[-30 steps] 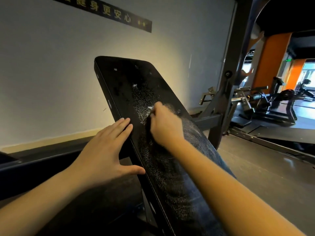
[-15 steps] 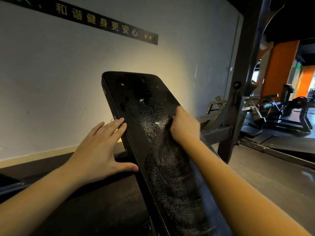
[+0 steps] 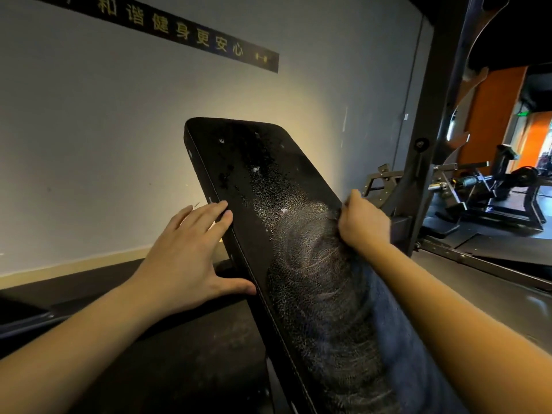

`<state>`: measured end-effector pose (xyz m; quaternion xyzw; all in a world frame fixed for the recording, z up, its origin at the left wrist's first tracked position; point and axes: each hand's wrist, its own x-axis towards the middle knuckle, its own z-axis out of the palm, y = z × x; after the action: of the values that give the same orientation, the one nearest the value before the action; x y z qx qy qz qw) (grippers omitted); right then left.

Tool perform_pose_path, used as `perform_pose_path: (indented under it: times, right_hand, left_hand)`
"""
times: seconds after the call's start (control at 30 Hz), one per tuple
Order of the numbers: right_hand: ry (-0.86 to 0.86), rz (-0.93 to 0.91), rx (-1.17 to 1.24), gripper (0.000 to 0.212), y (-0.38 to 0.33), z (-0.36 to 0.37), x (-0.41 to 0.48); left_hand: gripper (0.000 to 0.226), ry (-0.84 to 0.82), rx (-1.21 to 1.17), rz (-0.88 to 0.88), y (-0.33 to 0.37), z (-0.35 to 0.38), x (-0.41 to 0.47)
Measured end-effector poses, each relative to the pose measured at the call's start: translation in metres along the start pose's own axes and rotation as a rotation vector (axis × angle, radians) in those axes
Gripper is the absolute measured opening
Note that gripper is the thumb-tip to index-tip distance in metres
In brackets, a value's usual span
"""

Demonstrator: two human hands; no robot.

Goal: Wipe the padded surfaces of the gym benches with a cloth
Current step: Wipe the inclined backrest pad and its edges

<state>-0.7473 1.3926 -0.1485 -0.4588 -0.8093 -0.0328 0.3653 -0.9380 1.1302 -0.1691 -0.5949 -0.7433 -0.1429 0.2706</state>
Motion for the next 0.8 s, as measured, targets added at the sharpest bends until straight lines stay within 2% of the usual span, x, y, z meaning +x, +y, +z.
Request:
perform_pose_path:
  times: [0.07, 0.17, 0.23, 0.3, 0.37, 0.5, 0.57, 0.63, 0.7, 0.8]
  right_hand:
    - [0.000, -0.019, 0.063, 0.012, -0.049, 0.004, 0.009]
    - [-0.039, -0.268, 0.186, 0.013, -0.120, -0.007, -0.036]
    - [-0.065, -0.495, 0.255, 0.012, -0.131, -0.019, -0.091]
    - [-0.056, -0.623, 0.319, 0.011, -0.109, -0.030, -0.134]
    - [-0.032, -0.549, 0.319, 0.012, -0.066, -0.030, -0.144]
    - [-0.011, -0.207, 0.026, 0.014, 0.004, -0.014, -0.073]
    - [-0.006, -0.046, -0.046, 0.013, 0.007, -0.009, -0.028]
    - [0.017, 0.030, -0.006, 0.009, -0.019, -0.002, 0.001]
    - [0.028, -0.018, 0.095, 0.009, -0.070, 0.005, 0.003]
    - [-0.027, -0.311, 0.259, 0.013, -0.134, -0.007, -0.050]
  left_hand:
    - [0.141, -0.012, 0.021, 0.000, 0.001, -0.002, 0.000]
    - [0.140, -0.025, 0.037, 0.001, 0.000, -0.005, -0.001]
    - [0.139, -0.020, 0.034, 0.006, 0.000, -0.004, -0.002]
    - [0.139, -0.009, 0.022, 0.009, -0.002, -0.002, -0.003]
    - [0.138, -0.007, 0.023, 0.012, -0.002, 0.002, -0.003]
    - [0.138, -0.008, 0.016, -0.006, 0.000, 0.004, -0.003]
    - [0.139, -0.013, 0.001, -0.020, 0.002, 0.003, -0.003]
    - [0.141, -0.021, 0.000, -0.024, 0.003, 0.001, -0.003]
    - [0.141, -0.035, 0.000, -0.029, 0.003, 0.001, -0.002]
    - [0.141, -0.062, 0.022, -0.028, 0.001, -0.002, -0.001]
